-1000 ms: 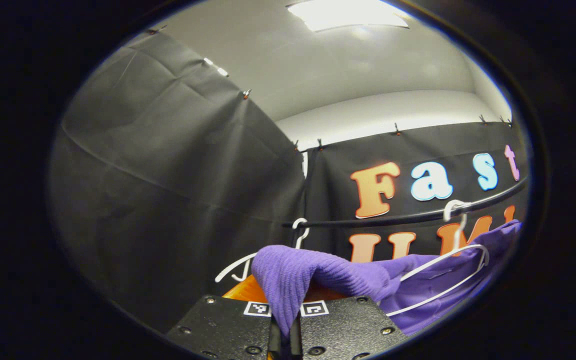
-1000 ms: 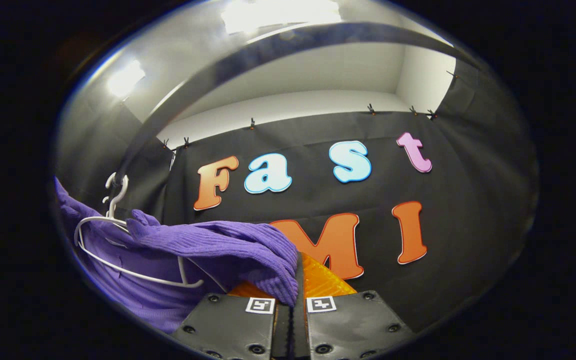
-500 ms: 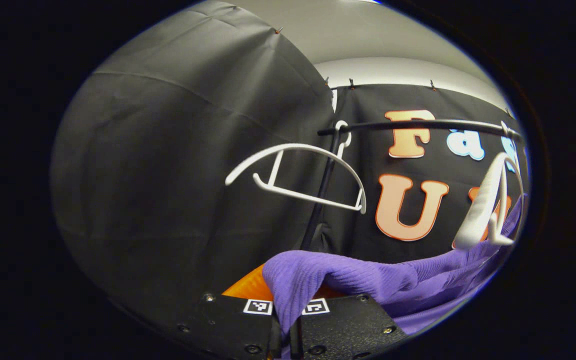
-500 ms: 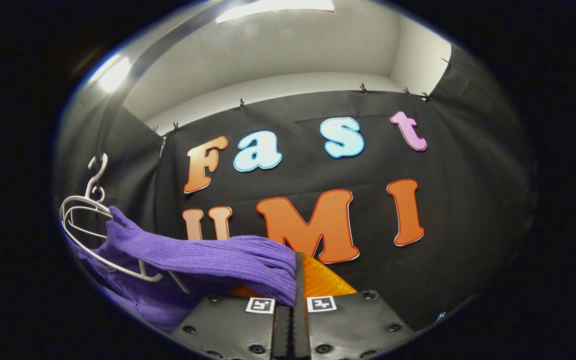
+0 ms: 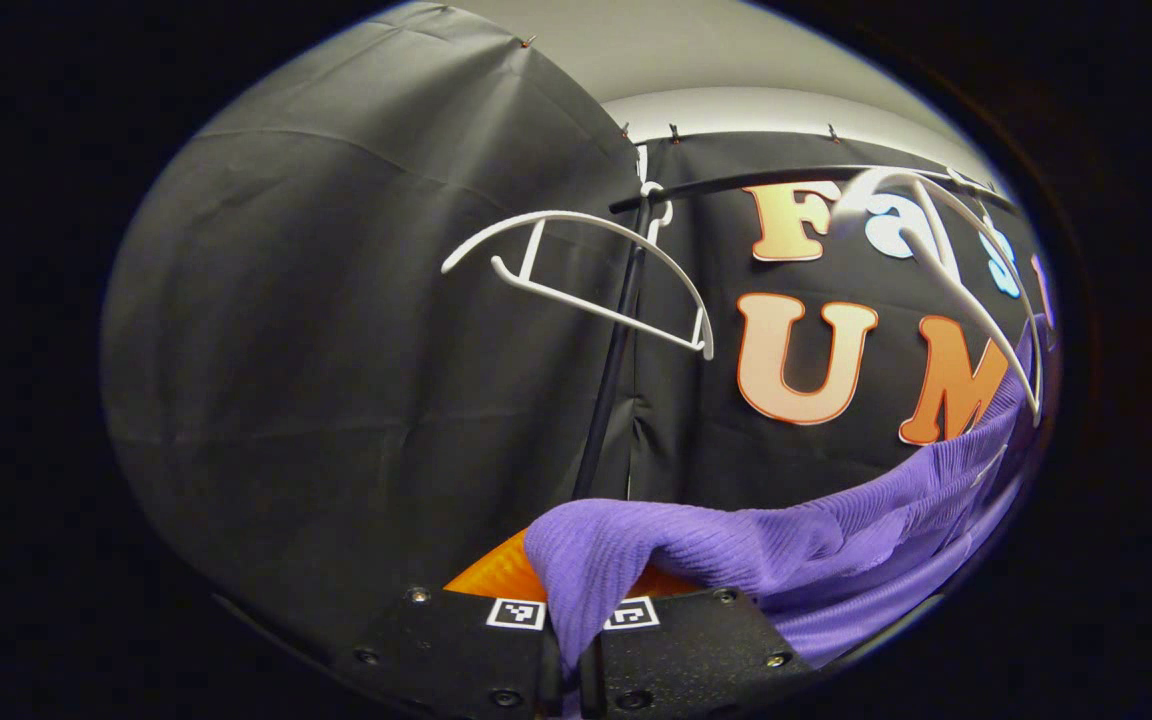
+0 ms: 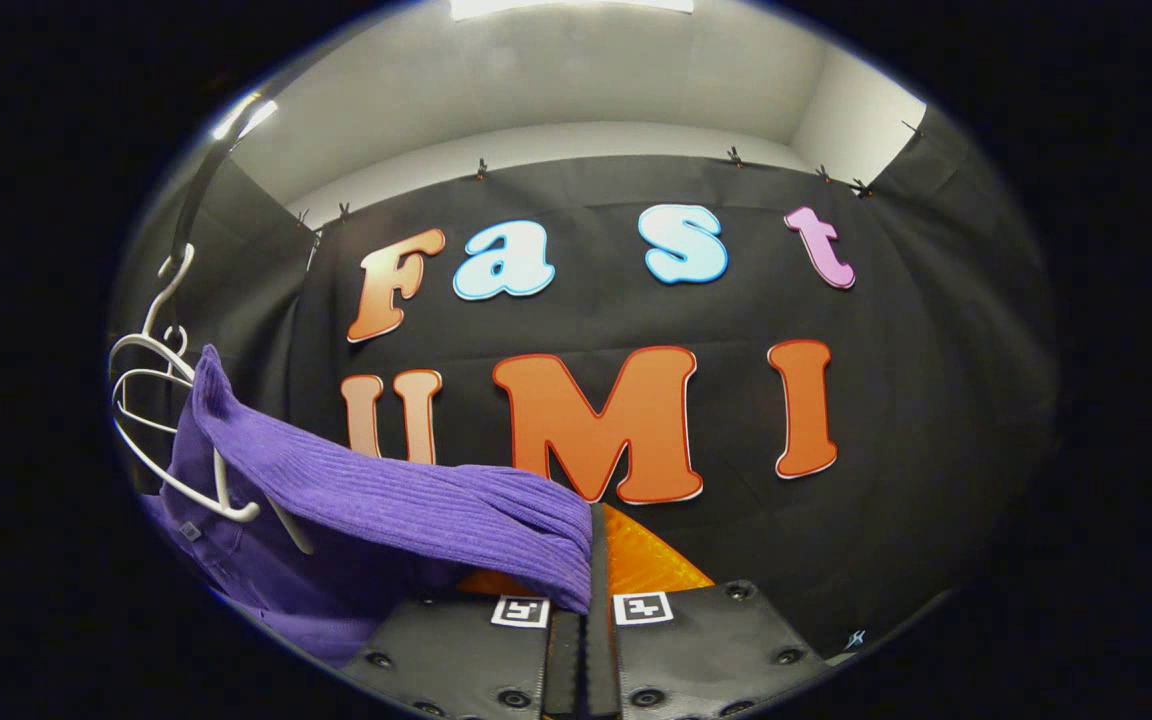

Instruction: Grasp the clothes on the hanger with both hands and then place them into the laundry hamper below.

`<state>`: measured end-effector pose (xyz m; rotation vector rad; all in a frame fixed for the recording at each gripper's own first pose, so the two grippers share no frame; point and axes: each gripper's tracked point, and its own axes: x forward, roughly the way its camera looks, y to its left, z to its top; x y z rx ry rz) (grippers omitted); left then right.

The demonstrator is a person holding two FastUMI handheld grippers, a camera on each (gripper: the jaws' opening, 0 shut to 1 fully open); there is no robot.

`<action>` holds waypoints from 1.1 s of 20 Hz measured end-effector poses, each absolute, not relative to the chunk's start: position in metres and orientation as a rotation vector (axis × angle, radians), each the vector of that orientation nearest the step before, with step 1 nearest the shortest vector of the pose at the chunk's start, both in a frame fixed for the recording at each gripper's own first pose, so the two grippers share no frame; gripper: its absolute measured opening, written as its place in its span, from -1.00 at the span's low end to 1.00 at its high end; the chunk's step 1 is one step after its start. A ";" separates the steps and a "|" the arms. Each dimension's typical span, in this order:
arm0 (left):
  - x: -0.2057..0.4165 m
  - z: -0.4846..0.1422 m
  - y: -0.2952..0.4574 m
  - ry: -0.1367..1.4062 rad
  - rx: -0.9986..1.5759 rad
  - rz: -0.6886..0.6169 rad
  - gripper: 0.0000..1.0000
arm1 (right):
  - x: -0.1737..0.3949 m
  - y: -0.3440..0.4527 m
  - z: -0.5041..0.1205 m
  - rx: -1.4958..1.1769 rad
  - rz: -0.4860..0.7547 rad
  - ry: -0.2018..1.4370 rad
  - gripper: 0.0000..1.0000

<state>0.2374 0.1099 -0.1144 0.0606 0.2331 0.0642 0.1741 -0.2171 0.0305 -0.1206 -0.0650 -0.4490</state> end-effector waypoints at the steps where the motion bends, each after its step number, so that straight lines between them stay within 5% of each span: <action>1: 0.237 -0.115 0.108 0.234 0.062 0.059 -0.82 | 0.174 -0.221 0.023 -0.121 -0.455 -0.052 -0.71; 2: 0.234 -0.117 0.105 0.233 0.063 0.055 -0.82 | 0.173 -0.225 0.019 -0.127 -0.461 -0.052 -0.89; 3: 0.232 -0.119 0.105 0.235 0.063 0.053 -0.84 | 0.171 -0.229 0.016 -0.135 -0.470 -0.050 -0.71; 17: 0.198 -0.113 0.065 0.241 0.142 -0.054 -0.82 | 0.114 -0.229 0.015 -0.205 -0.470 -0.038 -0.80; 22: 0.175 -0.094 0.034 0.211 0.141 -0.119 -0.84 | 0.101 -0.188 0.020 -0.202 -0.383 -0.040 -0.80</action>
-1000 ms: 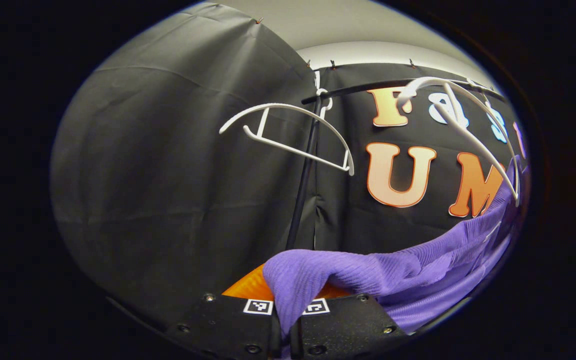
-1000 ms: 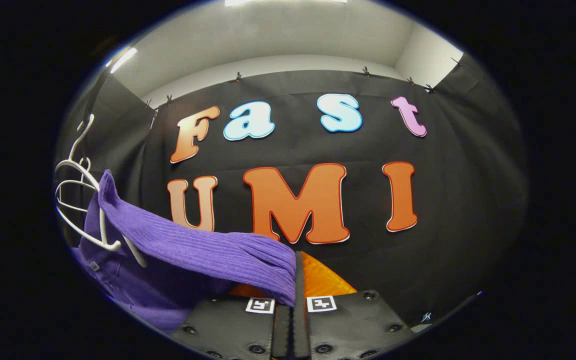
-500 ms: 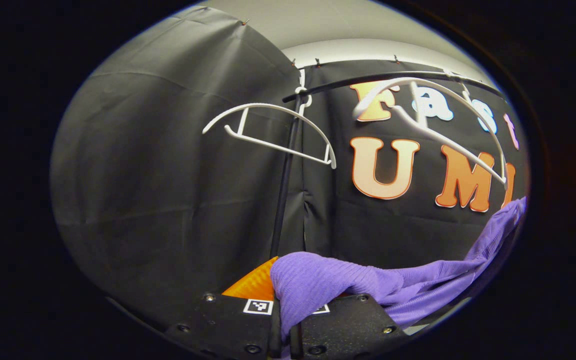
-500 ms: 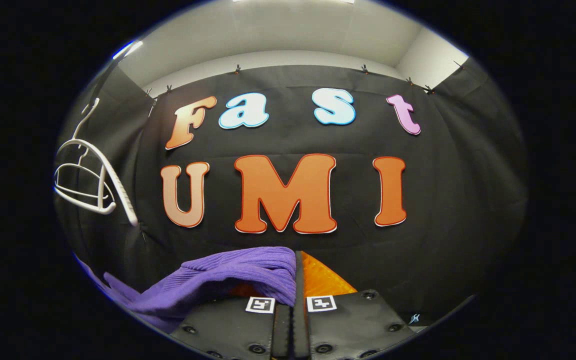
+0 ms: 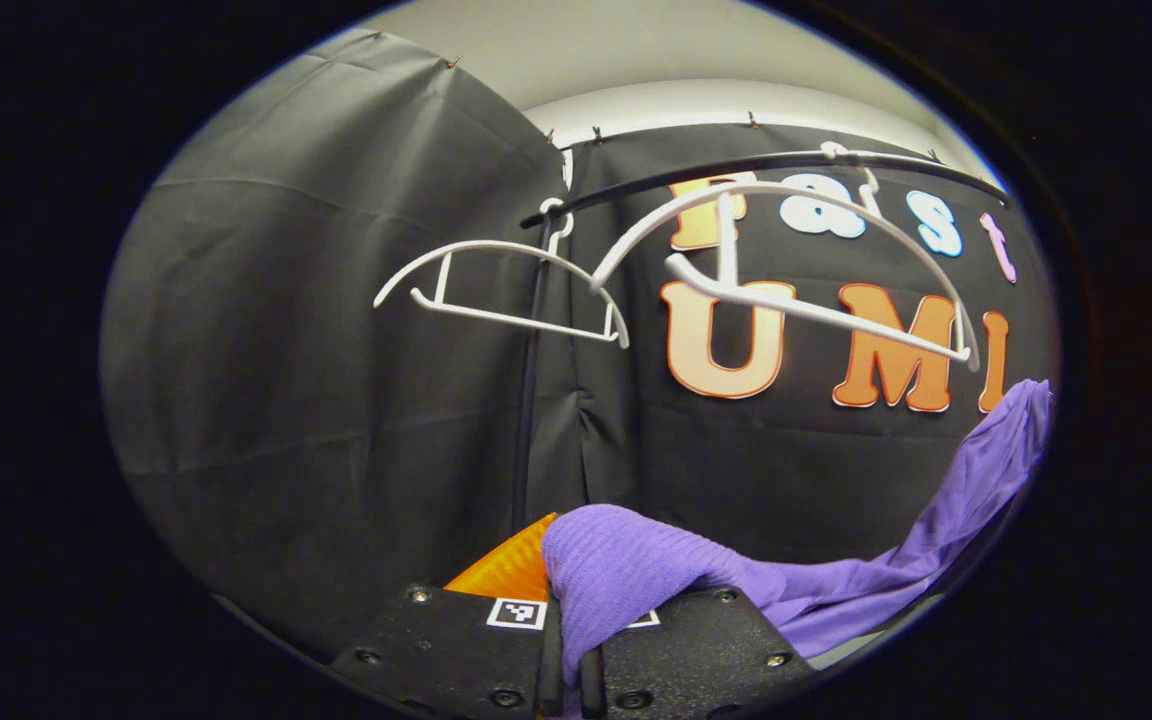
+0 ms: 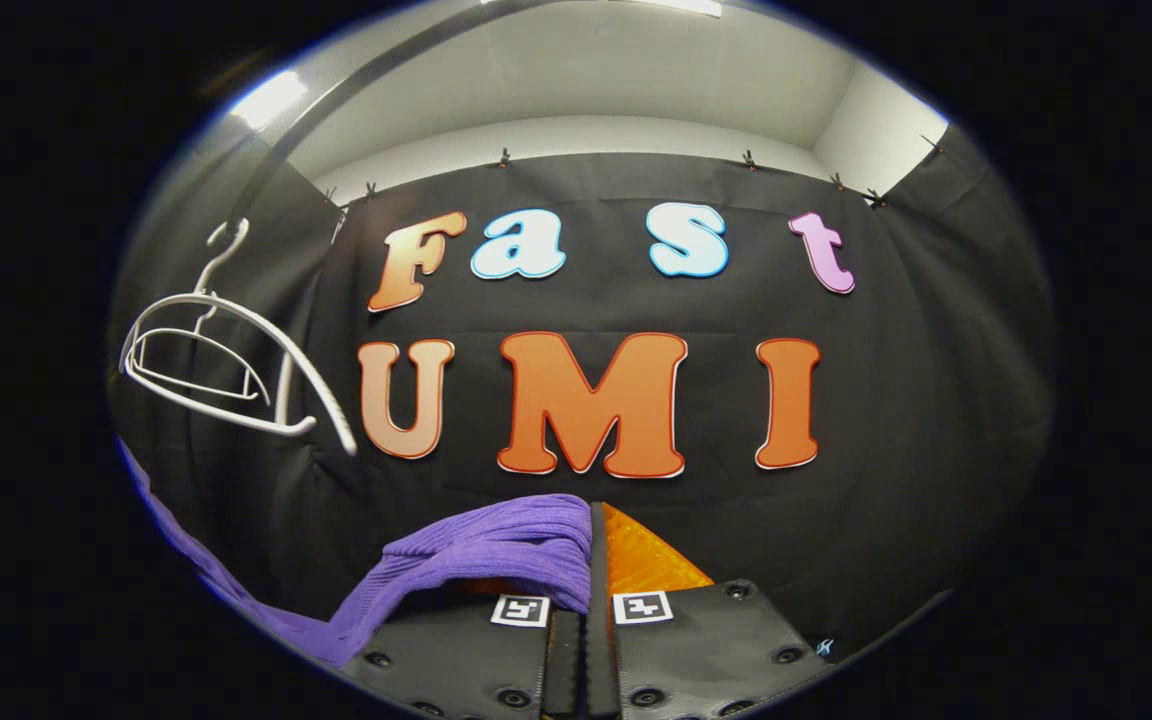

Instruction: Grasp the clothes on the hanger with both hands and then place them into the laundry hamper below.

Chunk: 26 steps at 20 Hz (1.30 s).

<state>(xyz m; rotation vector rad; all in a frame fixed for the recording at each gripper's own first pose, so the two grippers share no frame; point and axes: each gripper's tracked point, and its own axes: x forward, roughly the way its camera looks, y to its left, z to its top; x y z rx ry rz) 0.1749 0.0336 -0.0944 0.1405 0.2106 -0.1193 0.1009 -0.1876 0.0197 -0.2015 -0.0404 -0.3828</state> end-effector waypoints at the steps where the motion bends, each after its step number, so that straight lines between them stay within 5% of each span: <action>1: 0.171 -0.092 0.025 0.207 0.144 -0.141 -0.84 | 0.100 -0.176 0.018 -0.203 -0.359 -0.040 -0.80; 12: 0.127 -0.157 -0.067 0.383 0.044 -0.357 -0.84 | 0.114 -0.051 -0.080 -0.124 -0.102 0.144 -0.79; 18: 0.081 -0.251 -0.092 0.681 -0.007 -0.432 -0.84 | 0.104 -0.007 -0.185 -0.081 -0.011 0.368 -0.78; 26: 0.013 -0.362 -0.087 1.089 -0.093 -0.344 -0.82 | 0.051 0.001 -0.333 0.078 -0.035 0.802 -0.77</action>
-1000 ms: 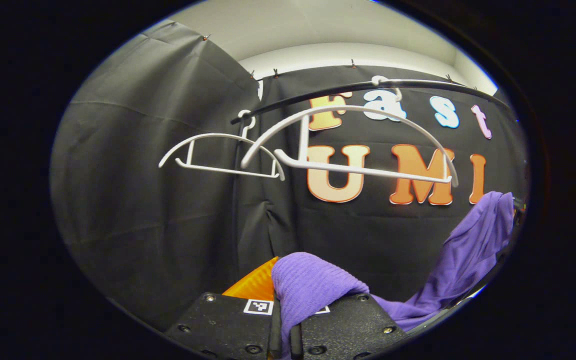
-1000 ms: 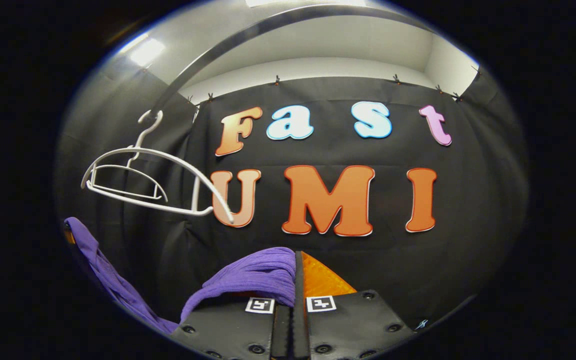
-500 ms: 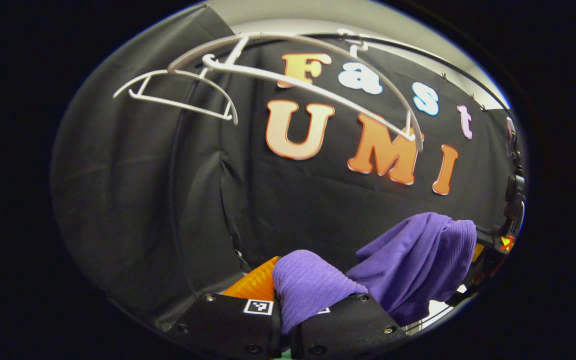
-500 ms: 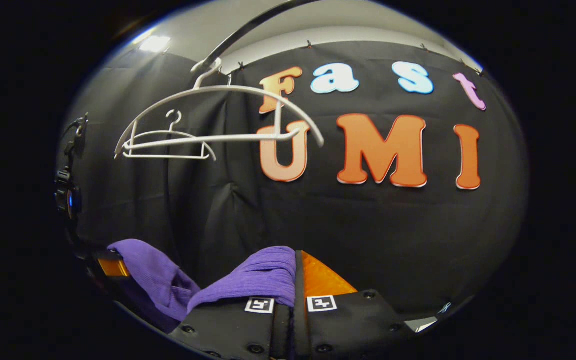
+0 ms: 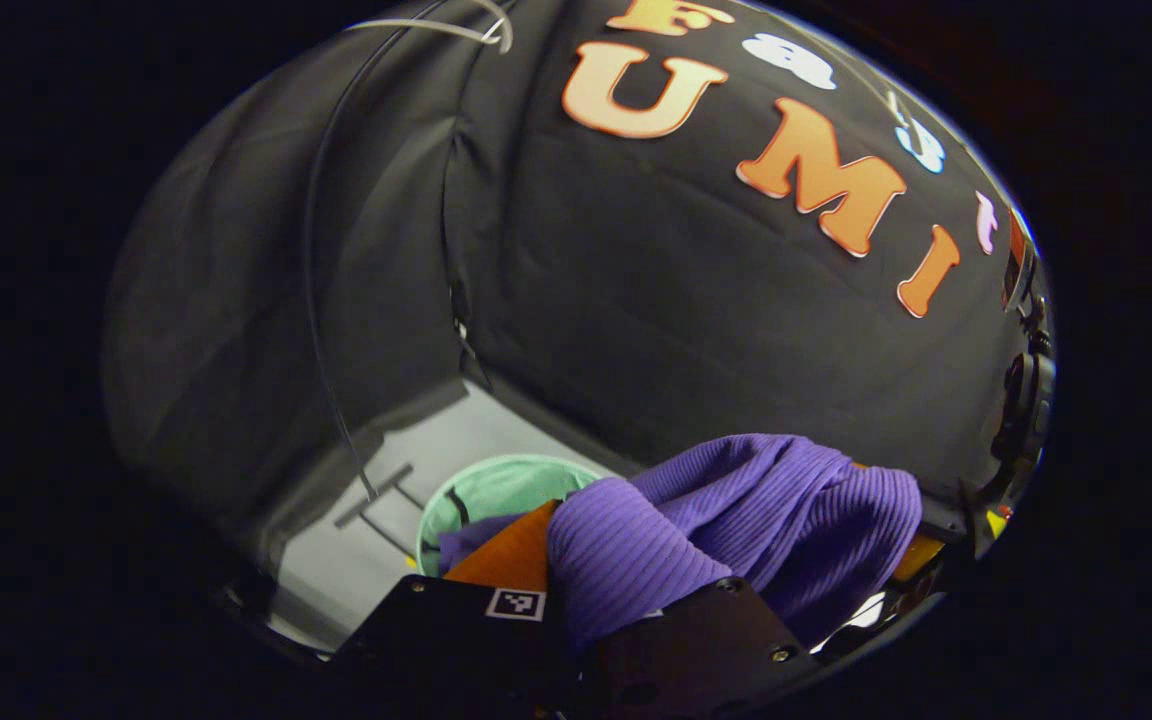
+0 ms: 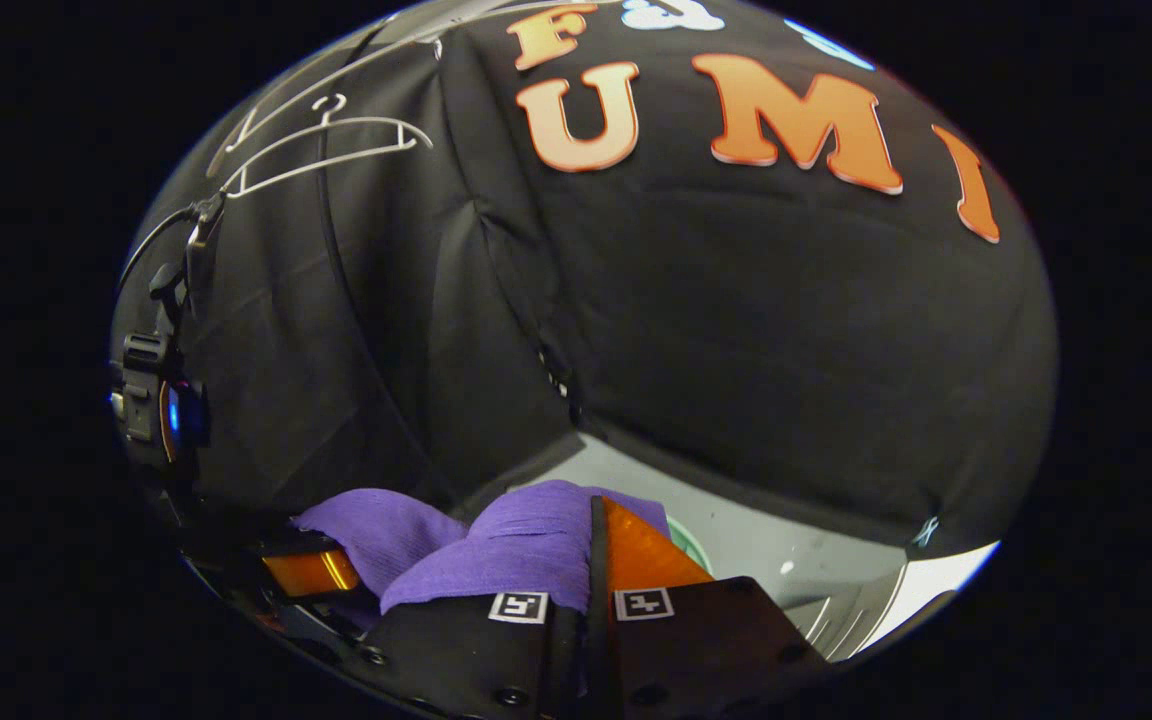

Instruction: Grasp the clothes on the hanger with both hands and then place them into the laundry hamper below.

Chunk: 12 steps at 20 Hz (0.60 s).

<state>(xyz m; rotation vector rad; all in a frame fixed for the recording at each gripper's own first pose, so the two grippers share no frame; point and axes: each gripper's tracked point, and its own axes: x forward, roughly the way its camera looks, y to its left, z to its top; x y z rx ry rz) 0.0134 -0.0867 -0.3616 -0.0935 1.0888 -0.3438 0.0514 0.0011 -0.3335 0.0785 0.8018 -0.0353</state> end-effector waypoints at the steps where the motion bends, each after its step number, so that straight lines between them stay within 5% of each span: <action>1: 0.008 -0.368 -0.084 1.109 -0.096 -0.334 -0.78 | 0.045 0.004 -0.346 0.092 -0.040 0.828 -0.77; 12: -0.001 -0.388 -0.059 1.178 -0.082 -0.277 -0.71 | 0.019 0.003 -0.384 0.098 -0.074 0.950 -0.65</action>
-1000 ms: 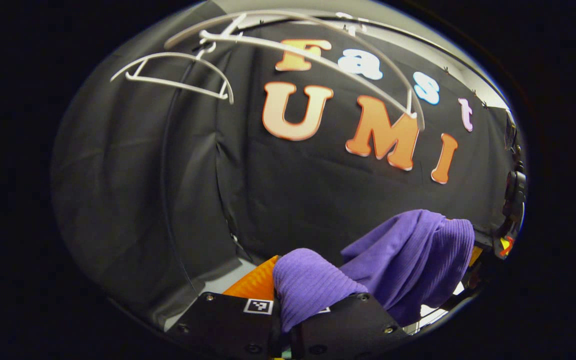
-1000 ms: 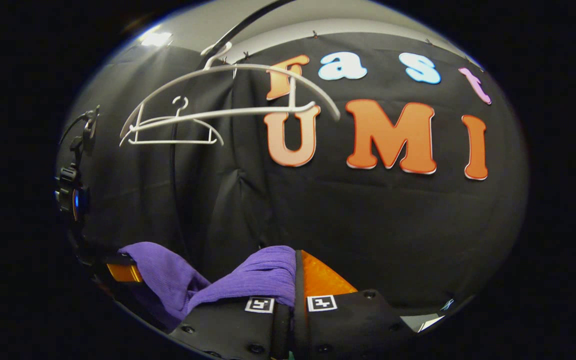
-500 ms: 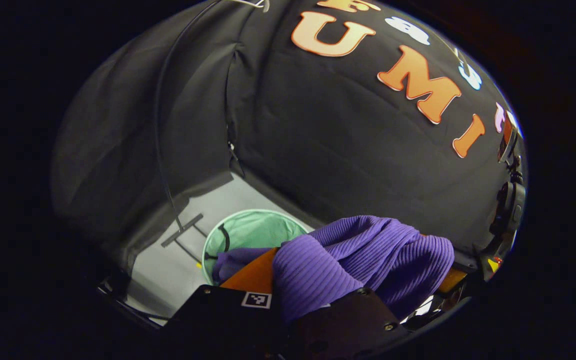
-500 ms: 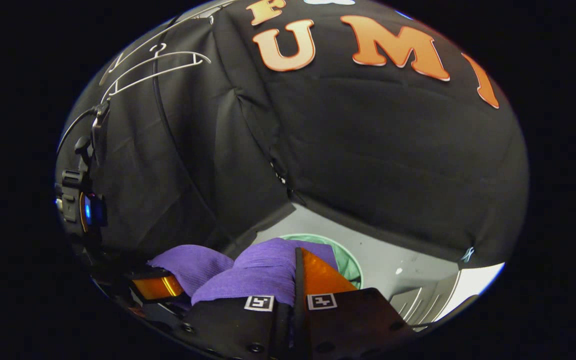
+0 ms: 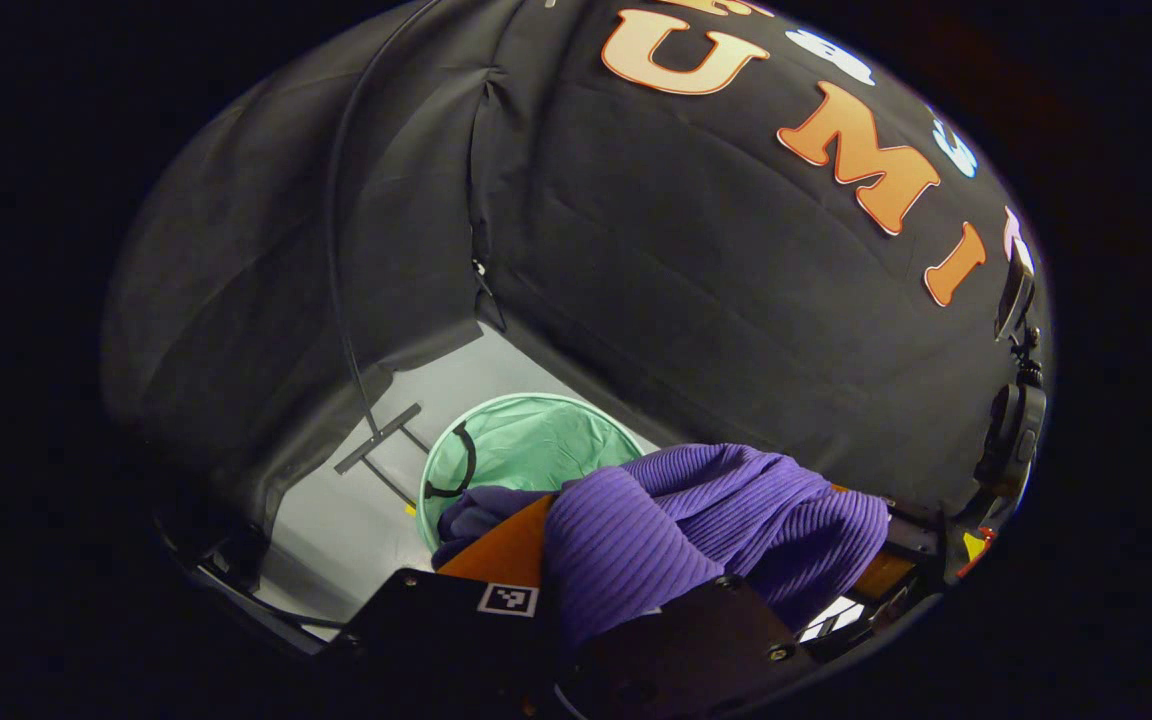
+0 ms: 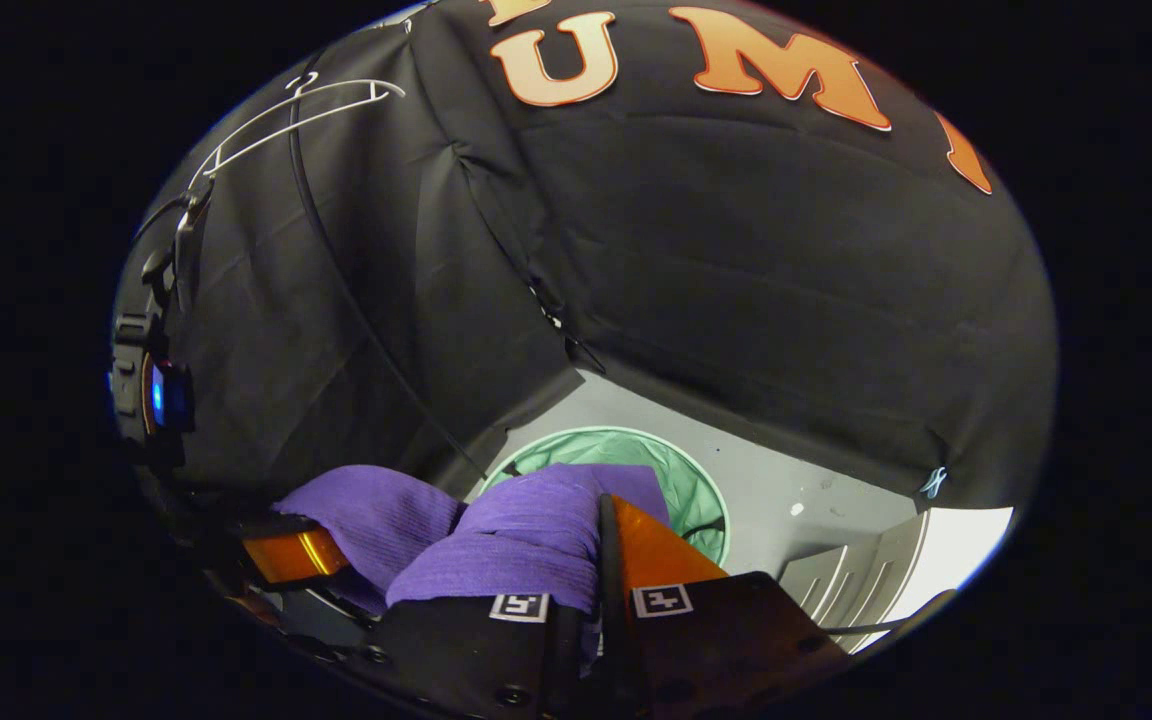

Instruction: Grasp the clothes on the hanger with both hands and then place them into the laundry hamper below.

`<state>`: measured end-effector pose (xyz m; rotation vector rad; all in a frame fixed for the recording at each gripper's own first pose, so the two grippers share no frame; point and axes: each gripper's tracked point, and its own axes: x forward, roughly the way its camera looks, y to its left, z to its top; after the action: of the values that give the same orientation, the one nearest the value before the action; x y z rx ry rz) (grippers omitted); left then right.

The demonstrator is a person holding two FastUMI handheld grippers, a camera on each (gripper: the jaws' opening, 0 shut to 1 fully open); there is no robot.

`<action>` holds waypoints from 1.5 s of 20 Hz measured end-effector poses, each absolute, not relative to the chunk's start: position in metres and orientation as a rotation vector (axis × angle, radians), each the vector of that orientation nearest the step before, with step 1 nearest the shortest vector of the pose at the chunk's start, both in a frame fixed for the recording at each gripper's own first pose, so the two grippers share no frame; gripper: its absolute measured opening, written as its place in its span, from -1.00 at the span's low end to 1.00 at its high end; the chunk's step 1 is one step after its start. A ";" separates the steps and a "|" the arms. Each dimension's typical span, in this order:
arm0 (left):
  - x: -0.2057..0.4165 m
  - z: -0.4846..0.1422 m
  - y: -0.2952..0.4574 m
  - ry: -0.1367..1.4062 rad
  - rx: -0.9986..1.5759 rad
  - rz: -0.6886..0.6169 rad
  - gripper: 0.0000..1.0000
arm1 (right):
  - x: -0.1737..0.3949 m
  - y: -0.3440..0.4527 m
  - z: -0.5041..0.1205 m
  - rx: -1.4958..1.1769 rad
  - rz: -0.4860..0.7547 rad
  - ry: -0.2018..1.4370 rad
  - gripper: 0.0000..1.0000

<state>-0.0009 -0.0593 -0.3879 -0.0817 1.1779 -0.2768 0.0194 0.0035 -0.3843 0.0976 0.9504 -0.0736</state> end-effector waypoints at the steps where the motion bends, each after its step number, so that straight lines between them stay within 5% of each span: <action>1: -0.003 -0.386 -0.054 1.185 -0.089 -0.258 -0.55 | 0.018 0.005 -0.389 0.099 -0.072 0.970 -0.66; 3: -0.005 -0.392 -0.046 1.207 -0.099 -0.217 -0.50 | 0.011 0.004 -0.398 0.090 -0.079 1.009 -0.30; 5: -0.005 -0.394 -0.042 1.220 -0.113 -0.194 0.21 | 0.006 0.003 -0.406 0.097 -0.078 1.045 0.08; 8: -0.013 -0.397 -0.031 1.240 -0.087 -0.162 0.77 | 0.008 0.007 -0.407 0.112 -0.071 1.056 0.85; 18: 0.003 -0.368 -0.032 1.128 -0.101 -0.210 0.92 | 0.013 0.022 -0.398 0.178 -0.052 0.991 0.97; 24: 0.026 -0.292 -0.029 0.946 -0.131 -0.262 0.91 | 0.022 0.055 -0.309 0.199 -0.043 0.787 0.97; 30: 0.089 -0.201 0.000 0.646 -0.055 -0.309 0.92 | 0.046 0.046 -0.199 0.122 -0.161 0.505 0.96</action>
<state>0.0892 -0.0002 -0.2012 -0.0549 0.6463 -0.3092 0.0462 0.0465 -0.1993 0.1220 0.5047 -0.1610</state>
